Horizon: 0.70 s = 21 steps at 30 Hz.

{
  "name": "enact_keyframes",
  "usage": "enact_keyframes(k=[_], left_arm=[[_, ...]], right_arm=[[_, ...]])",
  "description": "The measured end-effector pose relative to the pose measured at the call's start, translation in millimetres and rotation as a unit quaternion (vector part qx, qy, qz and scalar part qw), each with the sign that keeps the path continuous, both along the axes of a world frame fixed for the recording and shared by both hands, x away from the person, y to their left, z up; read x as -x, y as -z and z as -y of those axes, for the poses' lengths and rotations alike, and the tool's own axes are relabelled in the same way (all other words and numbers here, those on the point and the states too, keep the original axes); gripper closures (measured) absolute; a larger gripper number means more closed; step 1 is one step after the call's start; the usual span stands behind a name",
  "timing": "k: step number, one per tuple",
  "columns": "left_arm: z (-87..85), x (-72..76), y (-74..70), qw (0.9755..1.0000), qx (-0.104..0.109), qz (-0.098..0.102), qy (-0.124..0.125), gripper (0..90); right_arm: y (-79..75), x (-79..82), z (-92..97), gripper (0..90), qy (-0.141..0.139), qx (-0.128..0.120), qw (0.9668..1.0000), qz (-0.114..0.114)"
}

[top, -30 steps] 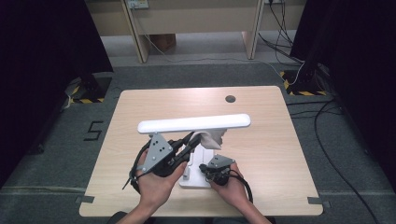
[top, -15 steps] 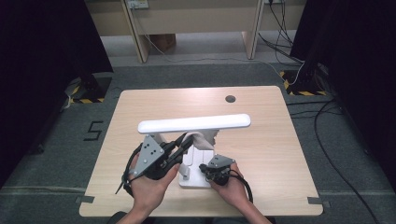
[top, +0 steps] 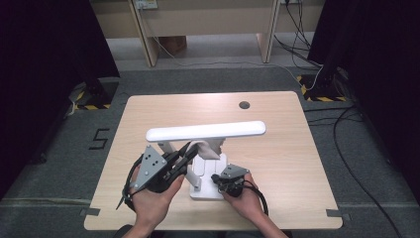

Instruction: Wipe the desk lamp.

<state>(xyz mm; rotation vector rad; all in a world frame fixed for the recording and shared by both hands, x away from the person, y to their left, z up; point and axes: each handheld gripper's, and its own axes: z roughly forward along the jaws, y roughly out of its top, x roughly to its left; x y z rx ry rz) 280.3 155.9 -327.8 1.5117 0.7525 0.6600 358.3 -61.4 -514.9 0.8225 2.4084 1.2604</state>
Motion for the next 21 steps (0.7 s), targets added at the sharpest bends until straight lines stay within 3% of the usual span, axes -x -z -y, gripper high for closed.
enact_keyframes(k=[21], left_arm=[[-19.1,10.8,1.1,0.9997,0.002,0.002,-0.025,81.7]], right_arm=[[0.0,0.6,-0.2,86.4,0.002,-0.001,1.0000,-0.003]])
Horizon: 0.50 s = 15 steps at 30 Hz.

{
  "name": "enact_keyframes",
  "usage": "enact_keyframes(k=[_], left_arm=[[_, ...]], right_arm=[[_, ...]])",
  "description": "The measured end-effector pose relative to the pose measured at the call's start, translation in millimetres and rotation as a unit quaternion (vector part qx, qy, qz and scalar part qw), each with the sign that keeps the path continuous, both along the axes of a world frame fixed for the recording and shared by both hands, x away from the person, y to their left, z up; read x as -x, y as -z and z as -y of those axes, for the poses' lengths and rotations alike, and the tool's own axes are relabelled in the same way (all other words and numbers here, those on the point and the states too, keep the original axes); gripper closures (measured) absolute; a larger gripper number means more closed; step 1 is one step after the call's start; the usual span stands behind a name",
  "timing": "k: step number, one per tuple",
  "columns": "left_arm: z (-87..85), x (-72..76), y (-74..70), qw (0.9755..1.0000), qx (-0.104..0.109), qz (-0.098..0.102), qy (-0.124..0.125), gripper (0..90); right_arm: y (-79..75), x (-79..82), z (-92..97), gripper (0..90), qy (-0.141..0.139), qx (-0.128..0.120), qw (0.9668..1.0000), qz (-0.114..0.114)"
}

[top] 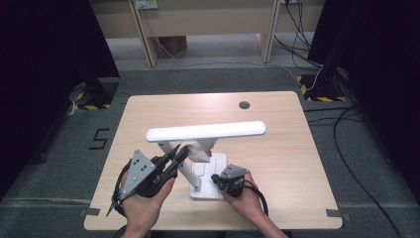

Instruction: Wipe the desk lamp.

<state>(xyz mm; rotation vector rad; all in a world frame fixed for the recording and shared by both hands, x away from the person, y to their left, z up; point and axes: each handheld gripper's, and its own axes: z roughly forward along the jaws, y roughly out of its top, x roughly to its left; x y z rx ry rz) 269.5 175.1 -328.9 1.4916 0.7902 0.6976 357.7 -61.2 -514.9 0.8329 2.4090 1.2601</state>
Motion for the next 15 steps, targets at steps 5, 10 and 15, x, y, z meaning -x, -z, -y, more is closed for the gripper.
enact_keyframes(k=[5,10,15], left_arm=[[-4.4,1.7,0.5,1.0000,0.001,0.000,-0.008,81.7],[-7.9,2.4,0.7,0.9999,0.003,0.000,-0.014,81.7],[-11.8,3.3,0.5,0.9997,0.009,0.001,-0.021,81.7]], right_arm=[[0.0,0.0,0.0,86.3,0.000,0.000,1.0000,0.000],[0.0,0.0,0.1,86.4,-0.001,0.000,1.0000,0.001],[0.0,-0.7,0.3,86.3,-0.003,0.001,1.0000,0.003]])
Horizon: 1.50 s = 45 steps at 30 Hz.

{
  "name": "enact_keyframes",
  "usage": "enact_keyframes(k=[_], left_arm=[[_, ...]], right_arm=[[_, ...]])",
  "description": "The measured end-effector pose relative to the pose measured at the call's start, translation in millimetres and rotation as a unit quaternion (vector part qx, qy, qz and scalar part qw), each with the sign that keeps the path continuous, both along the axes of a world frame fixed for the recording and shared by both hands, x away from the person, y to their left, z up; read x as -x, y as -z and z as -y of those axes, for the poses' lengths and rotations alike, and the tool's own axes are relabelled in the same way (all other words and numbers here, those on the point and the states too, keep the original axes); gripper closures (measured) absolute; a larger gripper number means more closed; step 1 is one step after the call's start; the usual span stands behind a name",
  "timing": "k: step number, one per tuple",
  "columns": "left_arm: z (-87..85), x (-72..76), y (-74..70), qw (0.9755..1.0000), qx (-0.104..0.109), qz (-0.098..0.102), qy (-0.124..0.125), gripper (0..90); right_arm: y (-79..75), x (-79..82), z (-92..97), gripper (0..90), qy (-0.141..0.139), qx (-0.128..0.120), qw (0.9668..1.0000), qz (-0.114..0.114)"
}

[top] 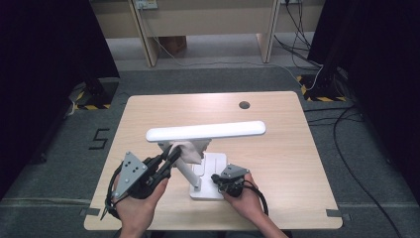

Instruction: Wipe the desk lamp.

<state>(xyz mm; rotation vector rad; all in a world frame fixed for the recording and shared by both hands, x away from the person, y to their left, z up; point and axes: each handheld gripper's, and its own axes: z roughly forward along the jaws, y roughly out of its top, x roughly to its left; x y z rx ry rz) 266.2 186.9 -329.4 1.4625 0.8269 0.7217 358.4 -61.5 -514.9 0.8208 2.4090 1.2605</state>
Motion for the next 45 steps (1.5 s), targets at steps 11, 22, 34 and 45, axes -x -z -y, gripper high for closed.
enact_keyframes(k=[11,22,34,45], left_arm=[[-7.6,1.8,1.2,0.9999,0.004,0.000,-0.016,81.8],[-12.7,3.9,1.9,0.9997,0.010,-0.002,-0.024,81.7],[-16.9,5.7,3.4,0.9994,0.014,-0.002,-0.031,81.8],[-23.7,13.6,7.8,0.9997,0.012,-0.005,-0.020,81.7]], right_arm=[[0.0,0.4,-0.2,86.2,0.003,-0.001,1.0000,-0.001],[0.0,0.0,-0.1,86.2,0.000,0.001,1.0000,0.002],[0.0,0.5,-0.2,86.2,0.002,0.000,1.0000,-0.001],[0.0,-0.2,0.2,86.0,0.001,0.000,1.0000,0.000]])
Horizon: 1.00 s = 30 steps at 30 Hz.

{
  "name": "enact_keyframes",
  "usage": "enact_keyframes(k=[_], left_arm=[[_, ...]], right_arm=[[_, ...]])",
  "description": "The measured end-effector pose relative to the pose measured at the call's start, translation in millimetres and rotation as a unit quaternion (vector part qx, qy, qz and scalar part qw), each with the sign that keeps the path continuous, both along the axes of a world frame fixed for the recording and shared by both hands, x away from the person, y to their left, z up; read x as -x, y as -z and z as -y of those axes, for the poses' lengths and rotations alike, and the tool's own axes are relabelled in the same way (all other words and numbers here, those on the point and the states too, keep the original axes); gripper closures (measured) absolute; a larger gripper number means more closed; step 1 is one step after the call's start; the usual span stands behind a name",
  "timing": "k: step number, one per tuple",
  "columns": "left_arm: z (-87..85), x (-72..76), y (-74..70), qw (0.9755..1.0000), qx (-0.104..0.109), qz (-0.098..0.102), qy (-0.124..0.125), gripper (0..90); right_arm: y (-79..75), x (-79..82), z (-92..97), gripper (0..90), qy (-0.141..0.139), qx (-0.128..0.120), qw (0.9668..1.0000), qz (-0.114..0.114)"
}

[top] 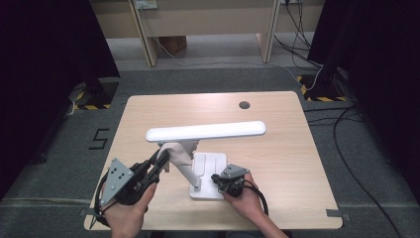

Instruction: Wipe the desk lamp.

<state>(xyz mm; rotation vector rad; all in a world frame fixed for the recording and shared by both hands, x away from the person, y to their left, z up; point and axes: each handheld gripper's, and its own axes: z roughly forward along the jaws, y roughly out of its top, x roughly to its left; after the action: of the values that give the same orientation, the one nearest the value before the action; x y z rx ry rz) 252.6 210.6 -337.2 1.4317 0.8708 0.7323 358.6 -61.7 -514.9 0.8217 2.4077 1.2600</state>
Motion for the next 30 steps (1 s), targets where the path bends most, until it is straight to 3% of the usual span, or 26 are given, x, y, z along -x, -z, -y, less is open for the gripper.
enact_keyframes(k=[12,16,23,30], left_arm=[[-16.5,15.4,9.6,0.9999,-0.007,-0.005,0.007,81.7],[-28.9,24.2,15.2,0.9999,-0.011,-0.004,-0.001,81.6],[-56.3,37.2,21.0,0.9991,-0.007,-0.003,-0.041,81.6],[-70.6,30.8,17.8,0.9980,-0.004,0.001,-0.064,81.6]], right_arm=[[0.0,0.1,-0.1,85.9,0.001,-0.001,1.0000,-0.001],[0.1,-0.2,0.1,85.7,0.001,-0.001,1.0000,0.000],[0.1,0.6,-0.4,85.7,0.002,-0.001,1.0000,-0.002],[0.1,0.2,-0.2,85.6,0.001,0.000,1.0000,0.001]])
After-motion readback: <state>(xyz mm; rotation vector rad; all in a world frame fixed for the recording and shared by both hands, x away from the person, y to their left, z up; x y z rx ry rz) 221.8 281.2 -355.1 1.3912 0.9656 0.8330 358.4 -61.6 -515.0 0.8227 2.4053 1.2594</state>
